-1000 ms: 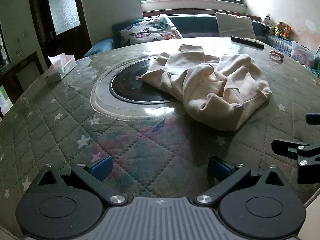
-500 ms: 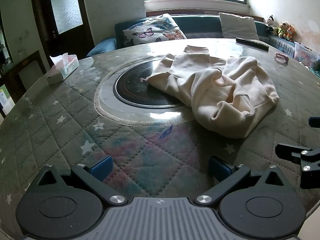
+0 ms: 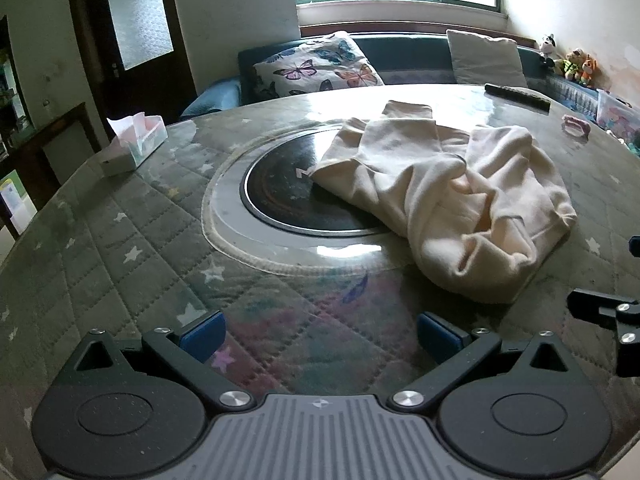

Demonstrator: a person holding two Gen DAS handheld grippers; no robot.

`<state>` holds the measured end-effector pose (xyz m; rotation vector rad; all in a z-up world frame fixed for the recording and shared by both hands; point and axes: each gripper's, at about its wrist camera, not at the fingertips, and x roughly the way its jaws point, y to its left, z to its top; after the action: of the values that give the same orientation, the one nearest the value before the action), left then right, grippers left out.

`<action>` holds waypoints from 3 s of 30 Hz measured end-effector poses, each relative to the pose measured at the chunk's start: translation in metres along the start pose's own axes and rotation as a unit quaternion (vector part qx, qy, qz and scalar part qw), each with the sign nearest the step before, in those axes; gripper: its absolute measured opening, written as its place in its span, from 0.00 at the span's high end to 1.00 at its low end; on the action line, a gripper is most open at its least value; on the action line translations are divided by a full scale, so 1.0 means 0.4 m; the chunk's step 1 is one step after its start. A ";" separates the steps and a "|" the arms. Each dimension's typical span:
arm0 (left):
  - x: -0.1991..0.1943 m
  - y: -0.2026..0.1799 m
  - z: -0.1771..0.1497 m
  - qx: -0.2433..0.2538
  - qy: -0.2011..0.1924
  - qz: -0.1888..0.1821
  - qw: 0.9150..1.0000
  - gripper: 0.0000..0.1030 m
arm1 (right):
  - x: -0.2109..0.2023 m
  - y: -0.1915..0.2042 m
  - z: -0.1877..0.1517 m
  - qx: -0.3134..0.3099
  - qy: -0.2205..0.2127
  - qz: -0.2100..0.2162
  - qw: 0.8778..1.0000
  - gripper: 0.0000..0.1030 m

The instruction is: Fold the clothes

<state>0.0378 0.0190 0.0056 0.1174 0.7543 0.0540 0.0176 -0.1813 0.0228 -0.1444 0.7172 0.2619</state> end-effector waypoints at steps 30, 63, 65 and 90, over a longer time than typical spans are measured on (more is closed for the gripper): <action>0.049 -0.066 0.226 0.052 -0.059 -0.085 0.993 0.05 | 0.076 -0.104 0.127 0.025 -0.019 -0.014 0.999 0.00; 0.060 0.109 0.165 -0.023 -0.035 -0.112 0.993 0.92 | 0.233 0.014 0.222 0.022 0.054 0.140 0.988 0.73; 0.045 0.123 0.147 -0.030 -0.033 -0.110 0.993 0.92 | 0.229 0.019 0.212 0.017 0.061 0.137 0.989 0.85; -0.093 0.143 0.079 0.000 -0.038 -0.119 0.992 0.50 | -0.032 -0.090 0.135 -0.026 0.034 0.102 0.994 0.77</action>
<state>0.0320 0.0697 0.0612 0.0277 0.6873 -0.1767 0.0526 -0.2063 0.0731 -0.1303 0.7936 0.4730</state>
